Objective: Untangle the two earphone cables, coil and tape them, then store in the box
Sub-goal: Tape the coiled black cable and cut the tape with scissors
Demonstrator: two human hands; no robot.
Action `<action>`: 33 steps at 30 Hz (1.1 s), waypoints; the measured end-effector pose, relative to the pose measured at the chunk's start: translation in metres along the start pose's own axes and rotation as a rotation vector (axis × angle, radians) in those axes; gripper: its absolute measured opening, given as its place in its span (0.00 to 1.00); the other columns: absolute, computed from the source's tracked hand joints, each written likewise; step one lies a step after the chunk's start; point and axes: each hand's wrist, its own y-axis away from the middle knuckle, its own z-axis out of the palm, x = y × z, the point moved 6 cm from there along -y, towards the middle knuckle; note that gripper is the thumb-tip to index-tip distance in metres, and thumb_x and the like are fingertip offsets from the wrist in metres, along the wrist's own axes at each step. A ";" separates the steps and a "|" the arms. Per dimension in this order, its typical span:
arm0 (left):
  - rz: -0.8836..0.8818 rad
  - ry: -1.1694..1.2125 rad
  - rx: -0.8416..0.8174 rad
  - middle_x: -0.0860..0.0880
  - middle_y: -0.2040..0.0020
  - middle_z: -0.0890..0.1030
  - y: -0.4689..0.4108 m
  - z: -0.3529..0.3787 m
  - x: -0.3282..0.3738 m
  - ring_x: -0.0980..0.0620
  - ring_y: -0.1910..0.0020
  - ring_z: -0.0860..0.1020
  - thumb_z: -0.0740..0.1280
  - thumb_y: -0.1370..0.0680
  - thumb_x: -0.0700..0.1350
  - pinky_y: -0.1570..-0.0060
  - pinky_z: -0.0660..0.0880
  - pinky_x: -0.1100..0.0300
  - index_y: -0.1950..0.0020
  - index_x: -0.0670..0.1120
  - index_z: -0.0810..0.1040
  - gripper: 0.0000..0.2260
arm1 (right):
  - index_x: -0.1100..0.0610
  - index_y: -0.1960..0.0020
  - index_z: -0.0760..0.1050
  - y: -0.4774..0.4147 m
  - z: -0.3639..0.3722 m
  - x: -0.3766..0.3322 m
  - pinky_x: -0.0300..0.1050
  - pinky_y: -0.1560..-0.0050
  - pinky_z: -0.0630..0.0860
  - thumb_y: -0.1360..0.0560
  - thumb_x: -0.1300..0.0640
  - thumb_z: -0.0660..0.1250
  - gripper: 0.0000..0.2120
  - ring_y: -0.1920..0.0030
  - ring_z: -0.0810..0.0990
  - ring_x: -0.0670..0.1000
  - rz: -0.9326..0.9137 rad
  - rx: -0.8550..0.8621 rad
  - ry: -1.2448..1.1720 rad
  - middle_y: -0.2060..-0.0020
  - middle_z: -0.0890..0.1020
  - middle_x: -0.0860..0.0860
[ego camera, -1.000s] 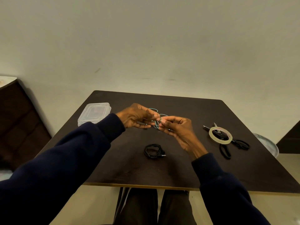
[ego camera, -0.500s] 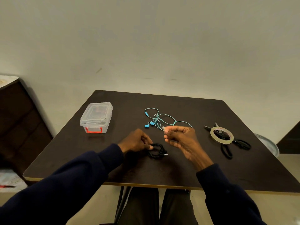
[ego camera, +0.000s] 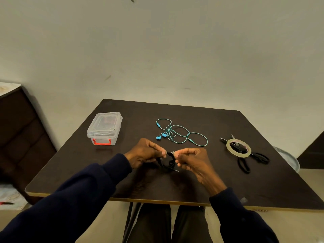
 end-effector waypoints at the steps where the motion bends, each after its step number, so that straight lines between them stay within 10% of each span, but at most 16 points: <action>1: 0.013 0.033 0.022 0.47 0.62 0.86 0.001 0.000 0.001 0.60 0.72 0.80 0.72 0.24 0.36 0.74 0.72 0.68 0.50 0.36 0.85 0.05 | 0.66 0.53 0.83 0.000 0.001 0.001 0.42 0.63 0.82 0.29 0.67 0.75 0.05 0.64 0.84 0.51 0.009 0.007 0.001 0.61 0.86 0.60; 16: 0.456 0.101 0.227 0.47 0.58 0.87 0.012 0.010 0.031 0.52 0.57 0.86 0.77 0.29 0.36 0.57 0.80 0.64 0.52 0.43 0.87 0.07 | 0.66 0.56 0.82 -0.002 0.011 -0.008 0.42 0.61 0.83 0.28 0.72 0.72 0.03 0.66 0.82 0.53 -0.063 0.159 -0.228 0.63 0.84 0.60; 33: 0.236 0.299 0.123 0.42 0.55 0.87 0.004 0.014 0.024 0.54 0.60 0.84 0.79 0.32 0.39 0.64 0.77 0.65 0.47 0.40 0.84 0.15 | 0.70 0.51 0.81 0.001 0.012 -0.013 0.38 0.66 0.81 0.31 0.73 0.74 0.09 0.67 0.83 0.52 -0.089 0.190 -0.387 0.65 0.85 0.60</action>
